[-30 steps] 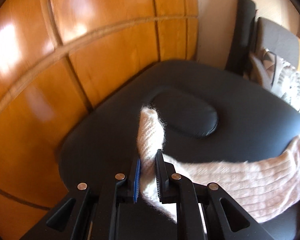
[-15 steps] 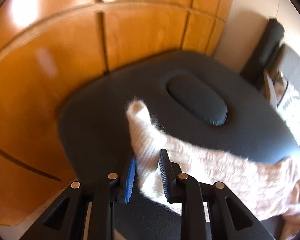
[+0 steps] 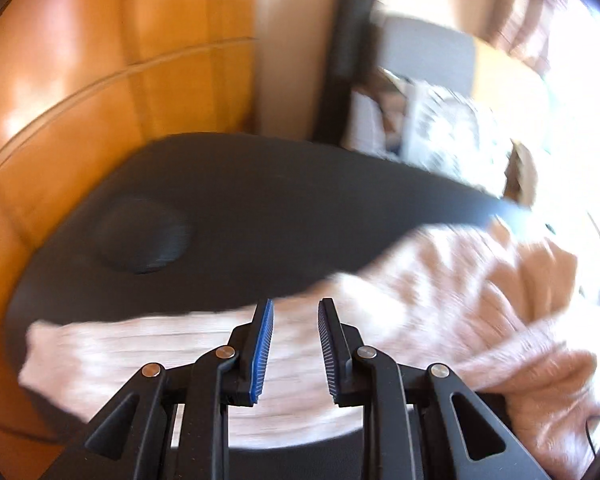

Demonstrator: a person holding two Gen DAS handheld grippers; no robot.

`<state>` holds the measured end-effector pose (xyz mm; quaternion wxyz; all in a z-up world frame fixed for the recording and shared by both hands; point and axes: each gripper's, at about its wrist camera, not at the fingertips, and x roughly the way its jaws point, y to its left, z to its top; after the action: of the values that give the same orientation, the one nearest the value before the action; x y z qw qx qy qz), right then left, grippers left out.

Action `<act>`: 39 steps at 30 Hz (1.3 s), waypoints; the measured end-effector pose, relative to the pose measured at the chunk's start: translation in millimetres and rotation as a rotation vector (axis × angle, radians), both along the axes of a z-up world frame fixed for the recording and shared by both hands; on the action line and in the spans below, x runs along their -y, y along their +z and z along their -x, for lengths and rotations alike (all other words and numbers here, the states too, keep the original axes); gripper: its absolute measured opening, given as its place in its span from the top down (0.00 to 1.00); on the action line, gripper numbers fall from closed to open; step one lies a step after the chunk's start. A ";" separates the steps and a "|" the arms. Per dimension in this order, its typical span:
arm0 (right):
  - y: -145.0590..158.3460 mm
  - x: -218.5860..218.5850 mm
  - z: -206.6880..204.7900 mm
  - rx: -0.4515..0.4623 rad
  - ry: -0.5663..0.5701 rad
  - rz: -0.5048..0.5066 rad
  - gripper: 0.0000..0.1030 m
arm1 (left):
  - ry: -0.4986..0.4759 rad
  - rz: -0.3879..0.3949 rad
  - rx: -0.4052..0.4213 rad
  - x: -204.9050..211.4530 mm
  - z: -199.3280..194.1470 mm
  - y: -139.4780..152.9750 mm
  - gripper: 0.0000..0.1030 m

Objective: Fold clothes

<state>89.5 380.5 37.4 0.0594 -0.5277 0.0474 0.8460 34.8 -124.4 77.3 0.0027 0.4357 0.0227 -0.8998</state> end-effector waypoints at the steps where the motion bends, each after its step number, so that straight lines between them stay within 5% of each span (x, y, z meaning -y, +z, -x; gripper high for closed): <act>1: -4.0 4.2 4.3 0.024 0.017 -0.011 0.24 | -0.023 -0.003 0.014 -14.4 2.1 -4.9 0.78; 12: -17.0 9.1 2.4 0.013 0.040 -0.030 0.25 | -0.112 0.060 0.112 -89.6 0.1 -51.5 0.77; 17: -14.6 11.7 -0.3 -0.013 0.055 -0.045 0.85 | -0.096 0.065 0.100 -93.9 -4.3 -54.5 0.77; 26: -10.6 13.0 -4.5 -0.054 0.073 -0.072 0.86 | -0.149 0.102 0.101 -101.8 6.7 -51.4 0.77; 39: -8.1 -55.9 -16.2 -0.039 -0.112 -0.097 0.86 | -0.258 0.095 0.093 -171.0 40.3 -42.8 0.77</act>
<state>105.7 436.3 29.3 0.1310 -0.5040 0.0370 0.8529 -5.4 46.6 34.5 -0.0915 0.4755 -0.0764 -0.8716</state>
